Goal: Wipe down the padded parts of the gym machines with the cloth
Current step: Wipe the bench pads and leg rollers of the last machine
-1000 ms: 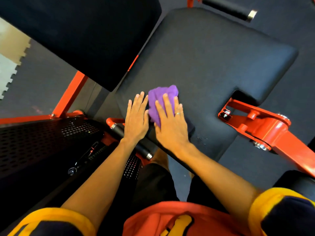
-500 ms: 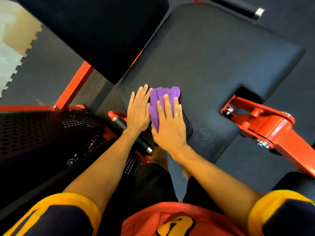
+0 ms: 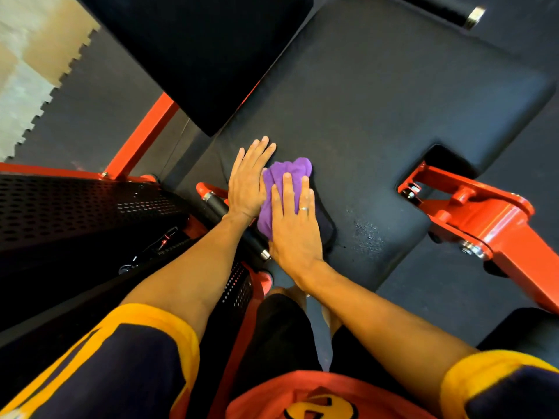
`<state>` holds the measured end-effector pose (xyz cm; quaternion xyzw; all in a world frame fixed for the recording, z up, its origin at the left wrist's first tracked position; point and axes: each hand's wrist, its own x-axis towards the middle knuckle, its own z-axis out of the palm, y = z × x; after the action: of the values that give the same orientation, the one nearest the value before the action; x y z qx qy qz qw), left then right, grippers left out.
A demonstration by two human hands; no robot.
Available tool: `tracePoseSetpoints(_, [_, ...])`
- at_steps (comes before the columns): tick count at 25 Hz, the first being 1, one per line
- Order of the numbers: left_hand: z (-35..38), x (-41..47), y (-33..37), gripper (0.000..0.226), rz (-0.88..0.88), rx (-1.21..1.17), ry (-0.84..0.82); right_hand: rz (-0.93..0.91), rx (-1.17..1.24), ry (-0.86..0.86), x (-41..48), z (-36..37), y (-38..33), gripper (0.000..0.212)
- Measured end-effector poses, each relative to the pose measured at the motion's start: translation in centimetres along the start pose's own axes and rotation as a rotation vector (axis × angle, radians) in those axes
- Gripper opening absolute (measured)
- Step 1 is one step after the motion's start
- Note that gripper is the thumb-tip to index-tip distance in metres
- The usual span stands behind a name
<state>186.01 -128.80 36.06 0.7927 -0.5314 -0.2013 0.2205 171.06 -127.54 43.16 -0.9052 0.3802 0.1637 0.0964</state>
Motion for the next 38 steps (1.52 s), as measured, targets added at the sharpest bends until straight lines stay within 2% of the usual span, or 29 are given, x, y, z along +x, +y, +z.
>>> tracePoseSetpoints(3, [-0.2, -0.2, -0.1, 0.05, 0.022, -0.019, 0.031, -0.009, 0.067, 0.082, -2.6, 0.4, 2.0, 0.115])
tracePoseSetpoints(6, [-0.5, -0.5, 0.3, 0.052, 0.043, -0.034, 0.048, 0.038, 0.085, 0.193, -6.8, 1.4, 3.2, 0.112])
tracePoseSetpoints(12, [0.1, -0.3, -0.3, 0.049, 0.023, -0.063, 0.073, 0.121, 0.094, 0.097, -1.3, 0.6, -0.8, 0.107])
tracePoseSetpoints(15, [0.1, -0.3, 0.0, 0.047, -0.002, -0.067, 0.06, 0.13, 0.148, 0.1, -0.3, 0.1, -0.7, 0.113])
tracePoseSetpoints(18, [-0.7, -0.4, 0.4, 0.053, -0.017, -0.038, 0.034, 0.062, 0.249, 0.174, -3.4, 0.6, 2.3, 0.114])
tracePoseSetpoints(22, [-0.7, -0.8, 2.1, 0.057, -0.056, -0.003, 0.027, 0.185, 0.198, 0.226, -10.3, 2.7, 5.1, 0.118])
tracePoseSetpoints(24, [-0.3, -1.3, 2.4, 0.056, -0.089, 0.013, 0.037, 0.186, 0.169, 0.241, -10.6, 2.9, 4.6, 0.114])
tracePoseSetpoints(28, [0.3, -1.7, 2.5, 0.054, -0.12, 0.007, 0.036, 0.069, 0.197, 0.169, -4.9, 1.2, 3.8, 0.097])
tracePoseSetpoints(31, [0.8, -2.6, 3.9, 0.056, -0.171, 0.031, 0.036, 0.102, 0.232, 0.208, -2.5, 0.6, 6.9, 0.082])
tracePoseSetpoints(35, [1.5, -4.0, 6.0, 0.057, -0.196, 0.089, 0.028, 0.275, 0.279, 0.309, -7.1, 0.4, 12.1, 0.08])
tracePoseSetpoints(38, [2.1, -5.0, 7.4, 0.058, -0.197, 0.106, 0.02, 0.258, 0.283, 0.283, -11.9, 1.9, 10.1, 0.085])
